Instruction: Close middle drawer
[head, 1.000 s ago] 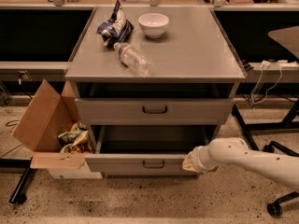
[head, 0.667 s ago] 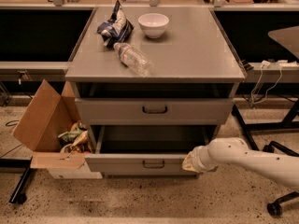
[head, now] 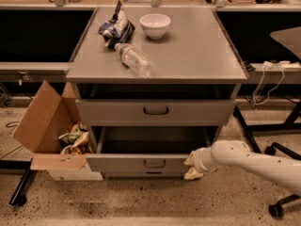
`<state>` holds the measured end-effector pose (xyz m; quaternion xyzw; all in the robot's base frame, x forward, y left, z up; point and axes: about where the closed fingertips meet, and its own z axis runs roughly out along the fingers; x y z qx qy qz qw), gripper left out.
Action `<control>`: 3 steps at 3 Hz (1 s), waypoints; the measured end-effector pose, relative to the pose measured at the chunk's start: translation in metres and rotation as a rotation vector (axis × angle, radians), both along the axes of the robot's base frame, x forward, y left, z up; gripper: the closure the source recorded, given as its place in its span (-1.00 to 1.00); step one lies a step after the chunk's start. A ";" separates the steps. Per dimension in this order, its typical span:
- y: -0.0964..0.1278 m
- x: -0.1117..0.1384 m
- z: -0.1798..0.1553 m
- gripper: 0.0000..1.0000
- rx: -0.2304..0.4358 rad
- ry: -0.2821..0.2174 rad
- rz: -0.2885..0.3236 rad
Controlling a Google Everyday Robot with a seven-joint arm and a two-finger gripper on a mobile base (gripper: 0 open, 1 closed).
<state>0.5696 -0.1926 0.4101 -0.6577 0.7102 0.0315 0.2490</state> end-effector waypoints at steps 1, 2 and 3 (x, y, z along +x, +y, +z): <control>-0.001 -0.004 0.000 -1.00 0.000 0.000 0.000; -0.001 -0.007 0.000 -1.00 0.000 0.000 0.000; -0.008 0.009 0.002 -1.00 0.013 -0.014 -0.006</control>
Offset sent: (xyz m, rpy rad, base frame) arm 0.1313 -0.0582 0.0213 0.0739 -0.1428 -0.0601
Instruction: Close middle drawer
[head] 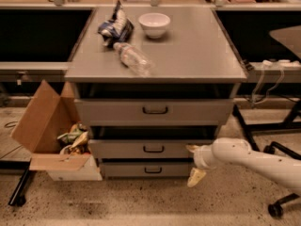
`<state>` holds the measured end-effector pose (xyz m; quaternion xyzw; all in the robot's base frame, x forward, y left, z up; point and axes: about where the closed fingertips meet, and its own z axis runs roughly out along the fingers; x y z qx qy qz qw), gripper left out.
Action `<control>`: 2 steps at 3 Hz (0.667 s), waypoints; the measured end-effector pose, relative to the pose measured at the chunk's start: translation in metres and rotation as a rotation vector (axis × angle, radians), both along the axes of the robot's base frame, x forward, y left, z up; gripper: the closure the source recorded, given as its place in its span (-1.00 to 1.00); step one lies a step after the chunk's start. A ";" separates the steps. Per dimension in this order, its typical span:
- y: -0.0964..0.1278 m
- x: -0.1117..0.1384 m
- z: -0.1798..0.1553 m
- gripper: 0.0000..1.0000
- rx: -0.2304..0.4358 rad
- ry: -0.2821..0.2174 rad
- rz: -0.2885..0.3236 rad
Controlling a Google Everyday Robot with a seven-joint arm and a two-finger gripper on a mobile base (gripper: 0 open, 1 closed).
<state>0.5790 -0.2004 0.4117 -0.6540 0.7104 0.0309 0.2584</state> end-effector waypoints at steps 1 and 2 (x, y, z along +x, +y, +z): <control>-0.002 0.004 0.000 -1.00 0.005 -0.004 -0.002; 0.000 0.005 -0.020 -1.00 0.067 0.043 0.018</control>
Offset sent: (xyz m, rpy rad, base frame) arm 0.1378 -0.0579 0.0158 0.1327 -0.1108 -0.0258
